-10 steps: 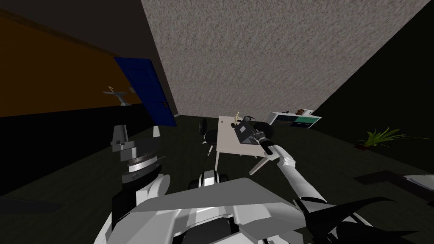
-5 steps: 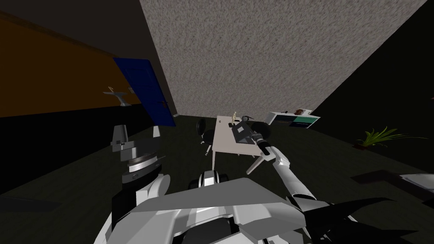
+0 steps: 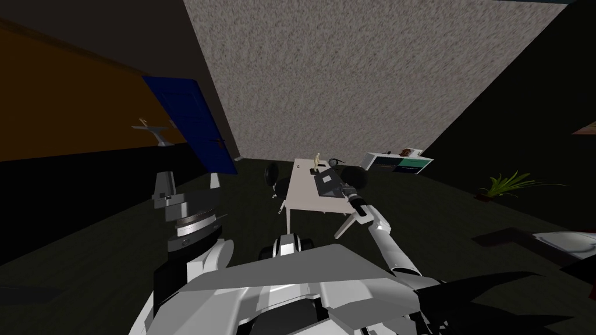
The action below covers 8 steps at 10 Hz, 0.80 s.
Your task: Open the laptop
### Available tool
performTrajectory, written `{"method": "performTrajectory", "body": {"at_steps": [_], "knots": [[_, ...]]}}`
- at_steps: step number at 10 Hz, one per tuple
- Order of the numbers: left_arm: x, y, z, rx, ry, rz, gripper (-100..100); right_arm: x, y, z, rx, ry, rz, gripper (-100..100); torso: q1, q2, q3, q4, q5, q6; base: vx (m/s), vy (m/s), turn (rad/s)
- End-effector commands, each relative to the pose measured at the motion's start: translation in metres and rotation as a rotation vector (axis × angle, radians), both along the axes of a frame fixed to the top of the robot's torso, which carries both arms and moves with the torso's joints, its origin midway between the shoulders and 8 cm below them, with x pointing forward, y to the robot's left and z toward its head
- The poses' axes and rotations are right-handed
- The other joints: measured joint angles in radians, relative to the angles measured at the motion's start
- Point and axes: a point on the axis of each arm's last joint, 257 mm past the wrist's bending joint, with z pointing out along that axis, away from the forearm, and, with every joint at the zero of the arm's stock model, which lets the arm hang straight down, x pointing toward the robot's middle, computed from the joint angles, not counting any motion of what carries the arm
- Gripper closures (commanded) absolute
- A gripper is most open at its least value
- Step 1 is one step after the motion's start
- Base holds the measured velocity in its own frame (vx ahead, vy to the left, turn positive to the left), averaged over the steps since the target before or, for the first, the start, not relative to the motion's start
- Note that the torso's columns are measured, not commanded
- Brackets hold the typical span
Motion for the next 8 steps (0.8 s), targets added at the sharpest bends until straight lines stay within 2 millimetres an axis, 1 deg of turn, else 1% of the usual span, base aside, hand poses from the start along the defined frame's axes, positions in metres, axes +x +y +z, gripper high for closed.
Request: {"method": "performTrajectory", "body": {"at_steps": [1,2,3,4,5,7,8], "knots": [[0.0,0.0,0.0,0.0,0.0,0.0,0,-0.002,0.021,-0.029,0.109,-0.007,0.016,100,0.001,-0.001,-0.001,0.0,0.001,0.0,0.018,-0.089,-0.058],[0.0,0.0,0.0,0.0,0.0,0.0,0,-0.002,0.028,-0.037,0.149,-0.013,0.019,100,0.003,-0.002,-0.001,0.0,0.001,-0.003,0.009,-0.094,-0.041],[0.0,0.0,0.0,0.0,0.0,0.0,0,-0.002,0.028,-0.037,0.149,-0.013,0.019,100,0.004,-0.002,-0.001,0.001,0.002,-0.004,0.004,-0.059,0.005],[0.0,0.0,0.0,0.0,0.0,0.0,0,0.002,0.013,-0.021,0.14,-0.017,-0.002,-100,0.006,0.0,-0.001,0.001,0.003,-0.003,-0.042,-0.007,0.086],[0.0,0.0,0.0,0.0,0.0,0.0,0,0.005,0.007,-0.016,0.14,-0.017,-0.008,-100,0.008,0.004,0.002,0.004,0.006,0.0,-0.068,0.025,0.082],[0.0,0.0,0.0,0.0,0.0,0.0,0,0.009,-0.003,-0.005,0.14,-0.017,-0.021,-100,0.005,0.008,0.005,0.006,0.006,0.003,-0.069,0.031,0.062],[0.0,0.0,0.0,0.0,0.0,0.0,0,0.013,-0.013,0.006,0.14,-0.019,-0.034,-100,0.002,0.008,0.004,0.006,0.006,0.003,-0.077,0.025,0.091]]}}
